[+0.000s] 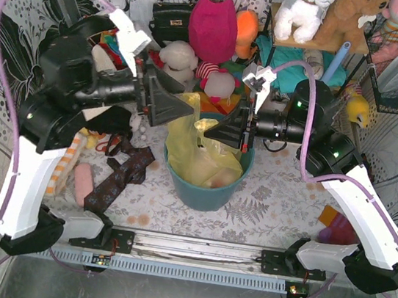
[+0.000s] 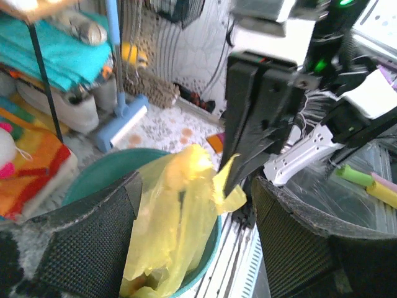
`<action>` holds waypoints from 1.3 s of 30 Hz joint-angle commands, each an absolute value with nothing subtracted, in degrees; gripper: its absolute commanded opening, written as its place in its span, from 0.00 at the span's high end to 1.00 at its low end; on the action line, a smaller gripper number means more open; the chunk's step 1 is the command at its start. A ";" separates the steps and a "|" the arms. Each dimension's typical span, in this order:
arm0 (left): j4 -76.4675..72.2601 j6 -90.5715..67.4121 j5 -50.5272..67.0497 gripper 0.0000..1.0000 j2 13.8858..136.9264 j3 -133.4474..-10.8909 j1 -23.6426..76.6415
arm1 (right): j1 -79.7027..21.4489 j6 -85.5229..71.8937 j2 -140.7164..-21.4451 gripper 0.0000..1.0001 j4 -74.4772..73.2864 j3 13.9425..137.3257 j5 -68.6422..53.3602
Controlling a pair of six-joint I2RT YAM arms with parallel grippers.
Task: Tie the trash bag
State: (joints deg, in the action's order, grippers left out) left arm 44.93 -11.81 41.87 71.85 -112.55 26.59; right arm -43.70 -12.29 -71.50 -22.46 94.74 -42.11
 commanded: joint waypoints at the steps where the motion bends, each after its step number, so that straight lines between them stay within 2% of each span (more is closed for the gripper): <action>1: 43.43 -11.18 37.84 0.20 69.08 -116.39 26.61 | -43.84 -10.68 -70.84 1.00 -22.27 96.67 -42.16; 6: 28.37 -23.06 50.28 0.26 66.44 -110.93 26.95 | -43.86 -10.47 -70.37 1.00 -22.06 96.59 -42.95; 8: 26.48 -24.67 50.53 0.29 66.04 -108.85 28.74 | -43.81 -10.35 -69.85 1.00 -22.31 96.82 -41.43; 15: 32.22 -18.99 37.13 0.32 67.72 -107.37 43.40 | -43.85 -5.97 -71.87 1.00 -33.60 105.63 -25.52; 18: 31.89 -18.09 32.29 0.32 68.51 -107.45 48.65 | -43.85 -5.45 -73.29 1.00 -36.43 109.21 -22.91; 25: 28.24 -19.86 20.23 0.33 68.23 -103.59 53.76 | -43.86 -9.33 -74.35 1.00 -41.59 113.27 -12.65; 32: 27.15 -18.91 14.56 0.33 68.69 -102.37 53.90 | -43.86 -9.05 -71.04 1.00 -35.20 106.36 -23.95; 39: 26.18 -15.10 12.69 0.34 66.39 -100.05 53.88 | -43.81 -4.97 -69.62 1.00 -37.70 105.27 -34.67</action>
State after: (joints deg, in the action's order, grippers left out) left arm 30.81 -18.31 15.44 68.79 -101.47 53.65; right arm -43.70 -7.81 -72.14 -38.13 106.13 -25.56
